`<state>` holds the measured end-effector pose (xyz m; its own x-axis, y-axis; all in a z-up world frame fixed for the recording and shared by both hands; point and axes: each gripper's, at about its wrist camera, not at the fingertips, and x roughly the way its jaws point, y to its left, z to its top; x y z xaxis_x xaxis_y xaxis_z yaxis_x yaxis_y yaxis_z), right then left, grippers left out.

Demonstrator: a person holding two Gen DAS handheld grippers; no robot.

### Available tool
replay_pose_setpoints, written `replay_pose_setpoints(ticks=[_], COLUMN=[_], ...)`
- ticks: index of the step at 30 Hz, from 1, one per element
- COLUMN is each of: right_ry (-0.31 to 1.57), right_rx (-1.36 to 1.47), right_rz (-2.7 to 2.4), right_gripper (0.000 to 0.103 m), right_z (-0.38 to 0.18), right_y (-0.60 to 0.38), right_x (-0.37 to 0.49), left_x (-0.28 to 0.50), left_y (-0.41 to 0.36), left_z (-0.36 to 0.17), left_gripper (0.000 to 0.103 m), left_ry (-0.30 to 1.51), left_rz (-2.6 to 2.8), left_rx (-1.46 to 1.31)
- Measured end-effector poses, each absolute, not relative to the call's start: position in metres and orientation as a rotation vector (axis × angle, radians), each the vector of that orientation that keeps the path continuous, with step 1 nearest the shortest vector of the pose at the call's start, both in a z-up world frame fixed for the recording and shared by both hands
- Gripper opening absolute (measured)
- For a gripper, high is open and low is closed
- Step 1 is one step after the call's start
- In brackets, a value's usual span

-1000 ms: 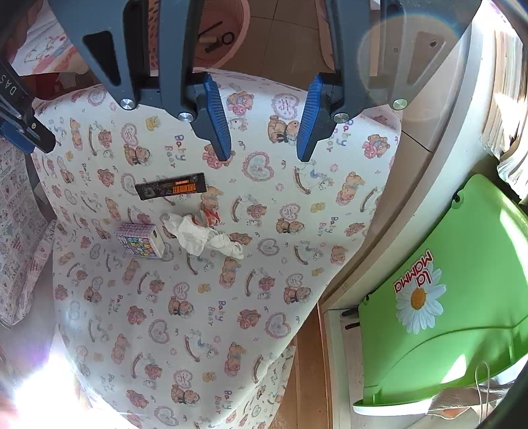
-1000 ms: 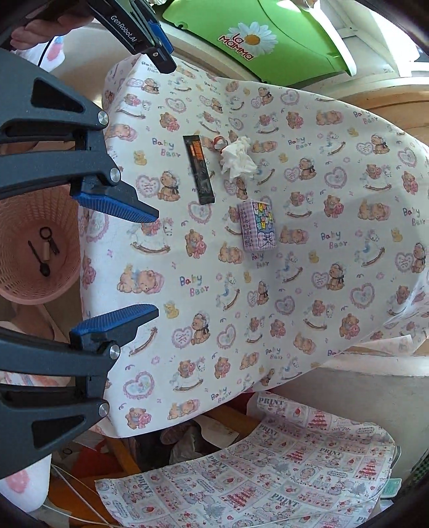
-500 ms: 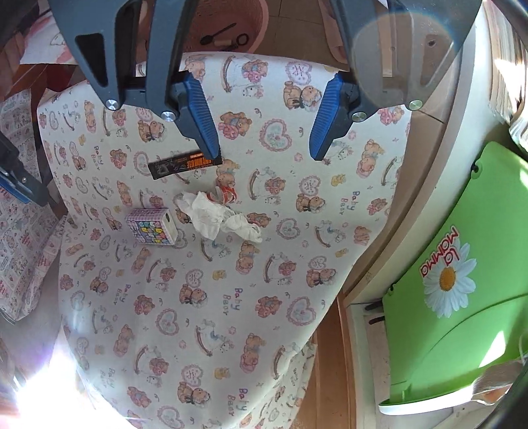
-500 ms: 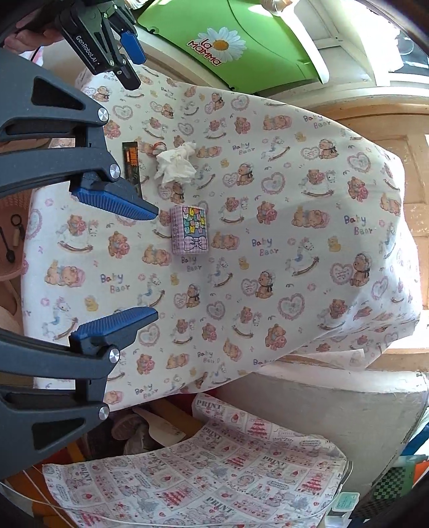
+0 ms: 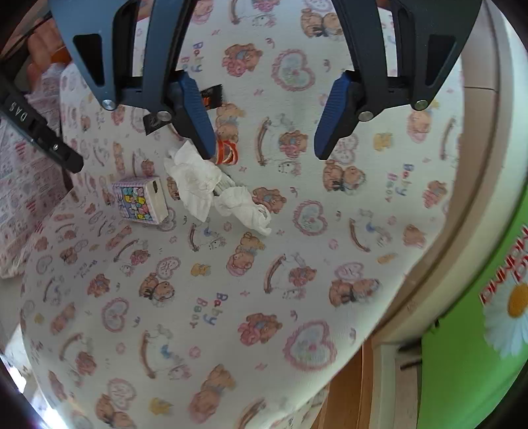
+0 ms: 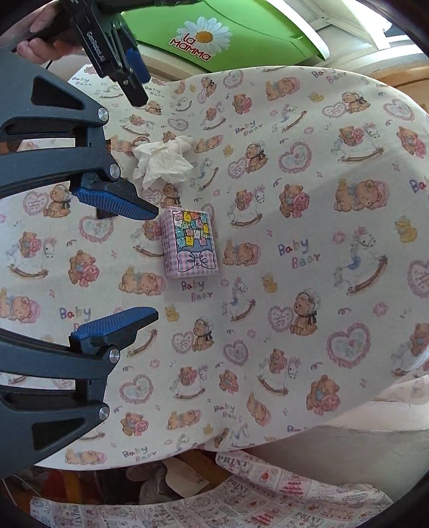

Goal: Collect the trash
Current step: 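Close the left tool on the orange item while the right tool grasps the pink box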

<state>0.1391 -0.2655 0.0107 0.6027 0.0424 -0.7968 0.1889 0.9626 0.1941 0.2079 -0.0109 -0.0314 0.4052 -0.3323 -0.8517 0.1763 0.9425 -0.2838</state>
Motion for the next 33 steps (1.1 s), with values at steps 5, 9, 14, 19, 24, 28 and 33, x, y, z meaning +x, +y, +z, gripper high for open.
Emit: replay_pose_setpoints(ticks=[5, 9, 14, 19, 24, 28, 33], right_ry=[0.949, 0.961, 0.973, 0.979, 0.963, 0.969, 0.994], right_rx=[0.331, 0.395, 0.399, 0.378, 0.351, 0.395, 0.247], right_rz=[-0.101, -0.079, -0.111, -0.116, -0.135, -0.113, -0.098], right_gripper=[0.057, 0.057, 0.057, 0.057, 0.057, 0.063, 0.07], right_z=[0.006, 0.002, -0.004, -0.009, -0.01, -0.014, -0.02], right_y=[-0.266, -0.264, -0.263, -0.264, -0.272, -0.279, -0.263], right_x=[0.152, 0.163, 0.169, 0.168, 0.169, 0.177, 0.197], left_x=[0.22, 0.218, 0.215, 0.212, 0.202, 0.194, 0.192], left_y=[-0.023, -0.041, -0.055, -0.051, -0.044, -0.041, -0.03], left_z=[-0.043, -0.051, -0.057, -0.045, -0.025, -0.015, -0.009], left_gripper=[0.041, 0.032, 0.009, 0.007, 0.007, 0.007, 0.007], left_ry=[1.168, 1.202, 1.204, 1.165, 1.09, 1.05, 1.032], left_rz=[-0.361, -0.371, -0.34, -0.331, -0.269, -0.258, -0.233], left_rx=[-0.227, -0.207, -0.137, -0.152, -0.097, -0.062, -0.035])
